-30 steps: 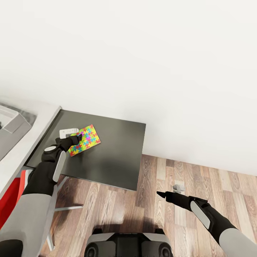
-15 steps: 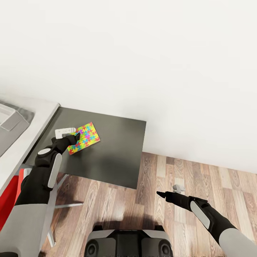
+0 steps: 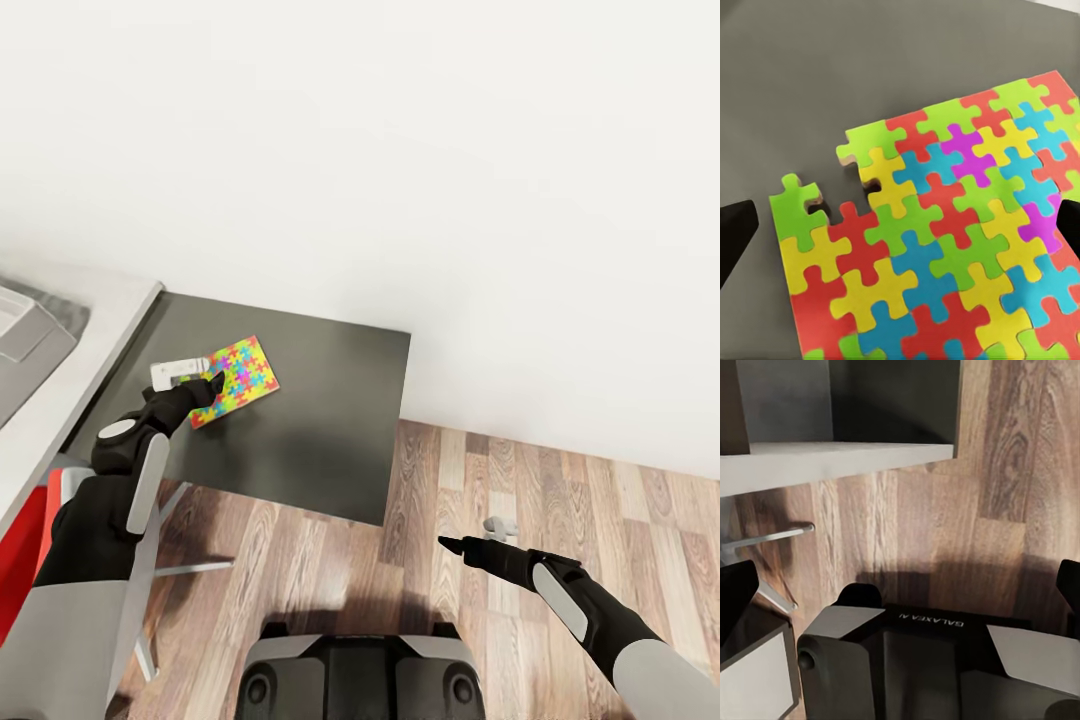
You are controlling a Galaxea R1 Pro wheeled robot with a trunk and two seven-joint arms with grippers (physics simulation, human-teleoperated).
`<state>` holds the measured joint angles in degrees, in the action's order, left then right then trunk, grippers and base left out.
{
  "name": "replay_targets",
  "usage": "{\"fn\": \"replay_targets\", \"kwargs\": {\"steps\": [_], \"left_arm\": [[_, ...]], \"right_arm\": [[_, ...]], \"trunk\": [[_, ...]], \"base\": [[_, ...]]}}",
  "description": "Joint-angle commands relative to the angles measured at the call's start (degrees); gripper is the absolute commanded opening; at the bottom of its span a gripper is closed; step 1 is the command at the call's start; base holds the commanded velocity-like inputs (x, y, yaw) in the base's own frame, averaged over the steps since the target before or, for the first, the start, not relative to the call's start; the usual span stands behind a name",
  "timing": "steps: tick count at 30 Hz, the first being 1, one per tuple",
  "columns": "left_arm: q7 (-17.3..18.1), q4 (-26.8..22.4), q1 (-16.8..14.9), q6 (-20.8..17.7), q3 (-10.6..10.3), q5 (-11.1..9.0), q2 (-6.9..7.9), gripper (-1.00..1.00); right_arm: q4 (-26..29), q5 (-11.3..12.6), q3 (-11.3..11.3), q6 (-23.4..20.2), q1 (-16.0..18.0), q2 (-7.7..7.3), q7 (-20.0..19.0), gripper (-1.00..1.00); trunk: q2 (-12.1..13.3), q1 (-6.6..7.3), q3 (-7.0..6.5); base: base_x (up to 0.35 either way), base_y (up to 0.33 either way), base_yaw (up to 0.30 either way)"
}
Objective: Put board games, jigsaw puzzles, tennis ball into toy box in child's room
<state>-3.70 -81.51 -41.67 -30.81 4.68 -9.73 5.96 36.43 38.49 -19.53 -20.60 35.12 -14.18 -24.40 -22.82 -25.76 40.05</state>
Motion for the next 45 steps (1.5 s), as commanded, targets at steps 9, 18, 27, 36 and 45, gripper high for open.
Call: {"fn": "replay_targets", "kwargs": {"steps": [9, 18, 27, 36, 45], "left_arm": [[-0.41, -0.14, 0.00, -0.31, -0.06, -0.68, 0.02, 1.00], [-0.41, -0.41, 0.00, -0.31, -0.02, -0.72, 0.02, 1.00], [-0.36, -0.49, 0.02, -0.33, 0.29, -0.73, 0.02, 1.00], [-0.40, -0.50, 0.01, -0.31, 0.33, -0.73, 0.02, 1.00], [-0.39, -0.50, 0.04, -0.31, 0.33, -0.73, 0.02, 1.00]], "right_arm": [[0.05, 0.44, -0.25, -0.20, 0.03, -0.04, 0.10, 1.00], [0.05, 0.43, -0.25, -0.19, 0.03, -0.02, 0.08, 1.00], [0.07, 0.23, -0.32, -0.22, 0.03, 0.22, 0.06, 1.00], [0.06, 0.22, -0.34, -0.19, 0.03, 0.21, 0.06, 1.00], [0.06, 0.24, -0.34, -0.21, 0.03, 0.25, 0.06, 1.00]], "trunk": [[-0.09, -0.03, 0.92], [-0.09, -0.03, 1.77], [-0.09, -0.03, 2.39], [-0.09, -0.03, 2.45], [-0.09, -0.03, 2.45]], "base": [[0.000, 0.000, 0.000], [0.000, 0.000, 0.000], [0.000, 0.000, 0.000], [0.000, 0.000, 0.000], [0.000, 0.000, 0.000]]}}
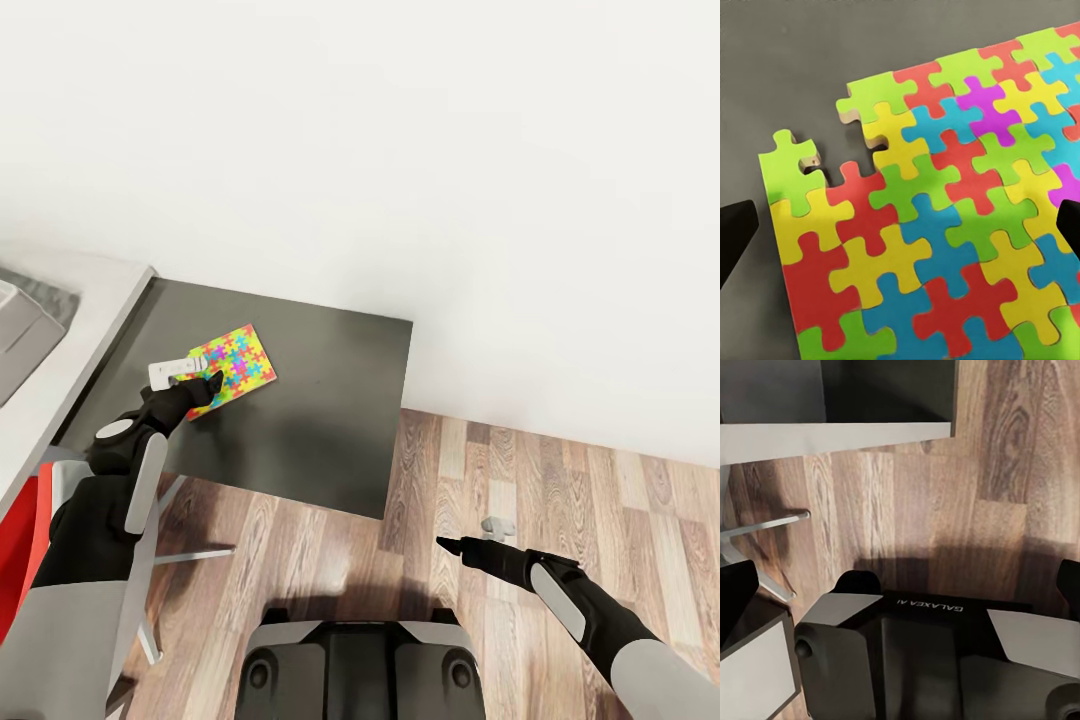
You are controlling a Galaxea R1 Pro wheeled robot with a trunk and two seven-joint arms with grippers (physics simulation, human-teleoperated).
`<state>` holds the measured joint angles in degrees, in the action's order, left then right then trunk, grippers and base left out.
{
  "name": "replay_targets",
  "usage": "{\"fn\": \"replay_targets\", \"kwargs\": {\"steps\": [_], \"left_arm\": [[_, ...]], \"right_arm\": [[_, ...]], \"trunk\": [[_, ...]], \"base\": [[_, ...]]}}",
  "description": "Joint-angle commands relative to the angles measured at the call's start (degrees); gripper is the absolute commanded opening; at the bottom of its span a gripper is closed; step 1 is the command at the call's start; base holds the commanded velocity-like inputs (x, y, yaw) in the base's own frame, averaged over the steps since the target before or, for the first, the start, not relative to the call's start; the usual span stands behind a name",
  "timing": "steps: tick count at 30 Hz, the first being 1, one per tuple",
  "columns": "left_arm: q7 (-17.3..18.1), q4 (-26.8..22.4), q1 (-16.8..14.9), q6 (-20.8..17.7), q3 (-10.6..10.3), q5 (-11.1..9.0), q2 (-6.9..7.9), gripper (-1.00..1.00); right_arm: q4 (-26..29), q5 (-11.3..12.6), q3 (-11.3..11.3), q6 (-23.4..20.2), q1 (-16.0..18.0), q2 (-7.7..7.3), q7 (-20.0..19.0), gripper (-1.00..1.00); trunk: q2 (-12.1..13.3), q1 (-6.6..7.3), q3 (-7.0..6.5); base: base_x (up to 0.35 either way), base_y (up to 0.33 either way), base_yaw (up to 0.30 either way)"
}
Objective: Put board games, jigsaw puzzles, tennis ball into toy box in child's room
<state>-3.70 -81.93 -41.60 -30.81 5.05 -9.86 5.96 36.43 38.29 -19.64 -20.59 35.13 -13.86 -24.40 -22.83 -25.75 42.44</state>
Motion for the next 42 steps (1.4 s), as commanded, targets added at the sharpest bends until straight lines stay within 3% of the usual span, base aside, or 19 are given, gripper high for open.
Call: {"fn": "replay_targets", "kwargs": {"steps": [1, 22, 31, 39, 42], "left_arm": [[-0.40, -0.07, -0.03, -0.30, -0.04, -0.60, 0.02, 1.00], [-0.43, -0.01, -0.03, -0.30, 0.13, -0.54, 0.07, 1.00], [-0.43, 0.35, -0.05, -0.38, 3.19, -0.61, 0.10, 1.00], [-0.50, 1.22, -0.68, -0.96, 3.93, -0.53, 0.07, 1.00], [-0.39, 1.58, -2.15, -3.55, 4.05, -0.53, 0.09, 1.00]], "right_arm": [[0.05, 0.45, -0.22, -0.23, 0.03, -0.06, 0.06, 1.00], [0.04, 0.47, -0.22, -0.21, 0.03, -0.03, 0.14, 1.00], [0.05, 0.47, -0.22, -0.22, 0.03, -0.09, 0.08, 1.00], [0.05, 0.47, -0.29, -0.19, 0.03, -0.01, 0.07, 1.00], [0.05, 0.47, -0.27, -0.20, 0.03, 0.09, 0.06, 1.00]], "trunk": [[-0.09, -0.03, 0.07], [-0.09, -0.03, 0.07], [-0.09, -0.03, -0.05], [-0.09, -0.03, -0.53], [-0.09, -0.03, -0.60]], "base": [[0.000, 0.000, 0.000], [0.000, 0.000, 0.000], [0.000, 0.000, 0.000], [0.000, 0.000, 0.000], [0.000, 0.000, 0.000]]}}
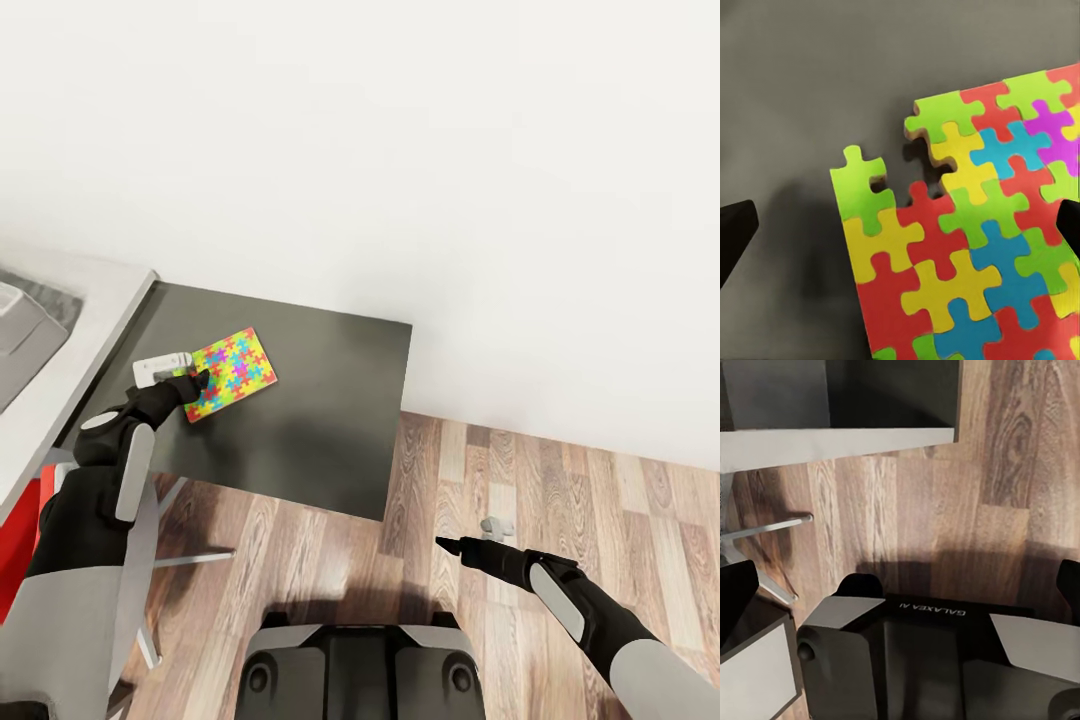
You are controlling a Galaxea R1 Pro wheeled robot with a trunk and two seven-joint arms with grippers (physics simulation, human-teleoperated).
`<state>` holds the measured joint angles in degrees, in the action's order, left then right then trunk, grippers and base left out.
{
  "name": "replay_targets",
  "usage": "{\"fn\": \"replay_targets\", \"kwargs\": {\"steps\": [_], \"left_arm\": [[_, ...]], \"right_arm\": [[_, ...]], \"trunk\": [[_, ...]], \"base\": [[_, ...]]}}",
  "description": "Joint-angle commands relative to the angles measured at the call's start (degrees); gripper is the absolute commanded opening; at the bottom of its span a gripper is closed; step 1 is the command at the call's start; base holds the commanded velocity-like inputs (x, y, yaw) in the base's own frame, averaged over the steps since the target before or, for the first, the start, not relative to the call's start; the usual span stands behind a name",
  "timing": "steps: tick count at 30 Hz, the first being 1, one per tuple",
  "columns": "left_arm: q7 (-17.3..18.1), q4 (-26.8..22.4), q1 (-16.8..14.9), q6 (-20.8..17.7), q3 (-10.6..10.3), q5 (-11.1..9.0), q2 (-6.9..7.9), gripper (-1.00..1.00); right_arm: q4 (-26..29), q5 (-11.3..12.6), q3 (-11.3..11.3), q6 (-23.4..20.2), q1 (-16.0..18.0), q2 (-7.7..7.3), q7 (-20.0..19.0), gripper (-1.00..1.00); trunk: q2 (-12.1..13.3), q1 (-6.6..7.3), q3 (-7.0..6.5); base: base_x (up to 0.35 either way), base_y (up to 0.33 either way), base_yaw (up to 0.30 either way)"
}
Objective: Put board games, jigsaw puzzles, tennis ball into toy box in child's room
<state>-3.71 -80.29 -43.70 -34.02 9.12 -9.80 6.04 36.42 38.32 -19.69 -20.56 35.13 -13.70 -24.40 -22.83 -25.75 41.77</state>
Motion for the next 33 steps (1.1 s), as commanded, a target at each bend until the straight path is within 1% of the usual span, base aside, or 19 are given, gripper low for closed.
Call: {"fn": "replay_targets", "kwargs": {"steps": [1, 6, 12, 14, 15, 18, 19, 23, 29, 33], "left_arm": [[-0.36, 0.05, -0.33, -0.88, -0.01, -0.61, 0.03, 1.00], [-0.22, 0.80, -1.84, -2.67, 0.08, -0.68, 0.06, 1.00], [0.20, 4.34, -4.76, -3.22, 0.10, -0.74, 0.03, 1.00], [0.86, 5.49, -5.71, -3.26, 0.09, -0.74, 0.03, 1.00], [1.88, 6.72, -6.69, -3.29, 0.10, -0.73, 0.03, 1.00], [3.73, 8.58, -8.17, -3.31, 0.10, -0.65, 0.03, 1.00], [4.88, 9.82, -9.12, -3.27, 0.09, -0.62, 0.03, 1.00], [6.49, 12.82, -11.15, -3.09, 0.07, -0.51, 0.08, 1.00], [7.13, 17.06, -13.44, -2.57, 0.08, -0.36, 0.11, 1.00], [7.25, 19.63, -14.72, -0.59, 0.04, -0.26, 0.11, 1.00]], "right_arm": [[0.05, 0.44, -0.21, -0.22, 0.03, -0.06, 0.06, 1.00], [0.07, 0.44, -0.22, -0.23, 0.03, -0.02, 0.07, 1.00], [0.06, 0.43, -0.23, -0.19, 0.03, -0.01, 0.12, 1.00], [0.06, 0.44, -0.24, -0.19, 0.03, -0.01, 0.13, 1.00], [0.05, 0.44, -0.23, -0.19, 0.03, 0.01, 0.13, 1.00], [0.05, 0.42, -0.25, -0.18, 0.03, 0.04, 0.14, 1.00], [0.05, 0.43, -0.25, -0.18, 0.03, 0.06, 0.14, 1.00], [0.05, 0.44, -0.26, -0.18, 0.03, 0.07, 0.14, 1.00], [0.05, 0.38, -0.32, -0.18, 0.03, 0.08, 0.23, 1.00], [0.05, 0.36, -0.34, -0.18, 0.03, 0.08, 0.29, 1.00]], "trunk": [[-0.09, -0.03, 0.04], [-0.09, -0.03, -0.15], [-0.09, -0.03, -0.42], [-0.09, -0.03, -0.52], [-0.09, -0.03, -0.56], [-0.09, -0.03, -0.70], [-0.09, -0.03, -0.75], [-0.09, -0.03, -0.93], [-0.09, -0.03, -1.21], [-0.09, -0.03, -1.40]], "base": [[0.000, 0.000, 0.000], [0.000, 0.000, 0.000], [0.000, 0.000, 0.000], [0.000, 0.000, 0.000], [0.000, 0.000, 0.000], [0.000, 0.000, 0.000], [0.000, 0.000, 0.000], [0.000, 0.000, 0.000], [0.000, 0.000, 0.000], [0.000, 0.000, 0.000]]}}
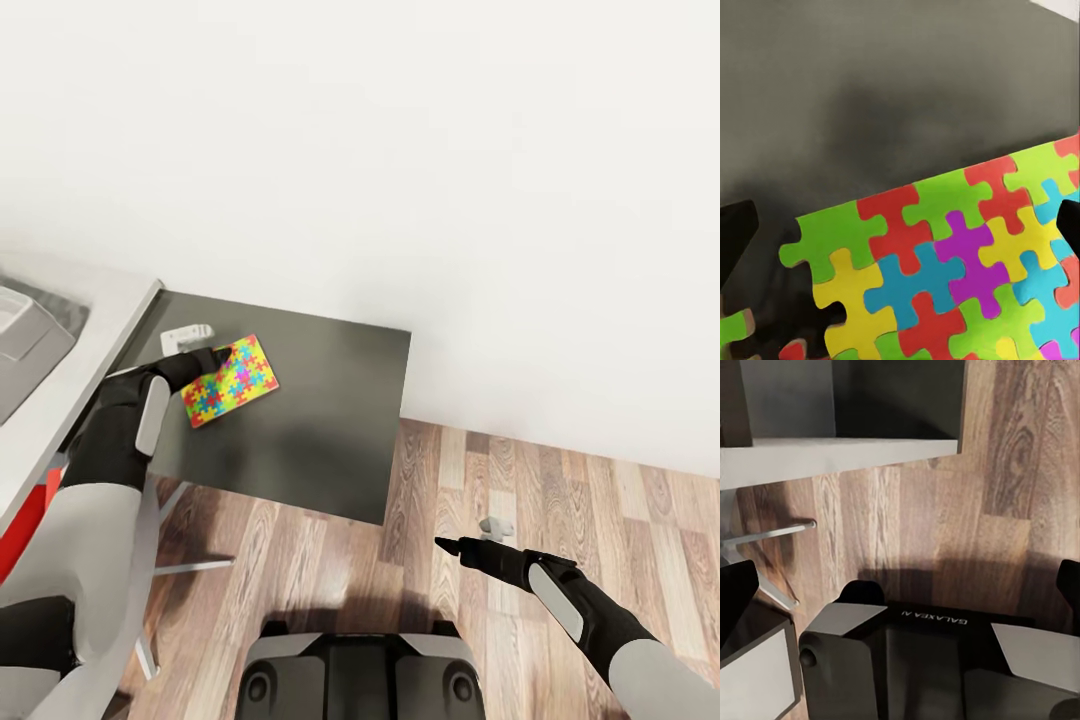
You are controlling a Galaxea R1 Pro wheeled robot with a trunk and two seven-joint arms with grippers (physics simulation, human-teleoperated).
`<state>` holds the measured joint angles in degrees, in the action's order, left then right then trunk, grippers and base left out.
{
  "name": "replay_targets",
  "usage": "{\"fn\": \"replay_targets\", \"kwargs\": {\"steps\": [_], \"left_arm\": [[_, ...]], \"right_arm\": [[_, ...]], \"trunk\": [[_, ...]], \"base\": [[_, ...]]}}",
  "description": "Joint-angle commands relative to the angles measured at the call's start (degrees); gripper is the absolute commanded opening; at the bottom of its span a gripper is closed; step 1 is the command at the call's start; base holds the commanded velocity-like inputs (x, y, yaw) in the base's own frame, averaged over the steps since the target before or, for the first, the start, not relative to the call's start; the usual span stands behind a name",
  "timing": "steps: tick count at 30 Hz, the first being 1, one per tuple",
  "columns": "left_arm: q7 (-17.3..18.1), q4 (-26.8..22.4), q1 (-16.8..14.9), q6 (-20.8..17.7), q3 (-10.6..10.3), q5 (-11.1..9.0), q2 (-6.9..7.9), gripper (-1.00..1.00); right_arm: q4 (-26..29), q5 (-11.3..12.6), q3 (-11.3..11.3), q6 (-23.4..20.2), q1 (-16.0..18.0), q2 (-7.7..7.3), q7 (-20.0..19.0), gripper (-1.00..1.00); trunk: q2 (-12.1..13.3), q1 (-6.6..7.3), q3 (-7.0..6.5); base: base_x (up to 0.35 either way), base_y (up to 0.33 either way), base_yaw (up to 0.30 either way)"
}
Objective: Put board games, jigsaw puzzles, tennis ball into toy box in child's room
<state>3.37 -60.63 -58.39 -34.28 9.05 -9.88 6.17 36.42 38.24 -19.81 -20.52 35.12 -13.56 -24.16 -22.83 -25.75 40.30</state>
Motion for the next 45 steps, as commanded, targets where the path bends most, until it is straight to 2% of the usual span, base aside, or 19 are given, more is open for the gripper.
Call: {"fn": "replay_targets", "kwargs": {"steps": [1, 12, 37, 45], "left_arm": [[0.19, 0.59, -0.40, 0.32, 0.10, -0.16, -0.01, 1.00], [0.23, 4.17, -1.15, 3.16, 0.09, -0.06, 0.41, 1.00], [-0.03, 5.06, -1.13, 3.27, -0.12, -0.26, 0.34, 1.00], [-0.31, 8.89, -1.15, 3.40, 0.07, -0.14, 0.34, 1.00]], "right_arm": [[0.05, 0.44, -0.22, -0.23, 0.03, -0.07, 0.06, 1.00], [0.05, 0.43, -0.22, -0.23, 0.03, -0.07, 0.08, 1.00], [0.05, 0.43, -0.23, -0.23, 0.03, -0.07, 0.08, 1.00], [0.05, 0.43, -0.23, -0.23, 0.03, -0.07, 0.08, 1.00]], "trunk": [[-0.09, -0.03, 0.02], [-0.09, -0.03, -0.49], [-0.09, -0.03, -1.57], [-0.09, -0.03, -1.68]], "base": [[0.000, 0.000, 0.000], [0.000, 0.000, 0.000], [0.000, 0.000, 0.000], [0.000, 0.000, 0.000]]}}
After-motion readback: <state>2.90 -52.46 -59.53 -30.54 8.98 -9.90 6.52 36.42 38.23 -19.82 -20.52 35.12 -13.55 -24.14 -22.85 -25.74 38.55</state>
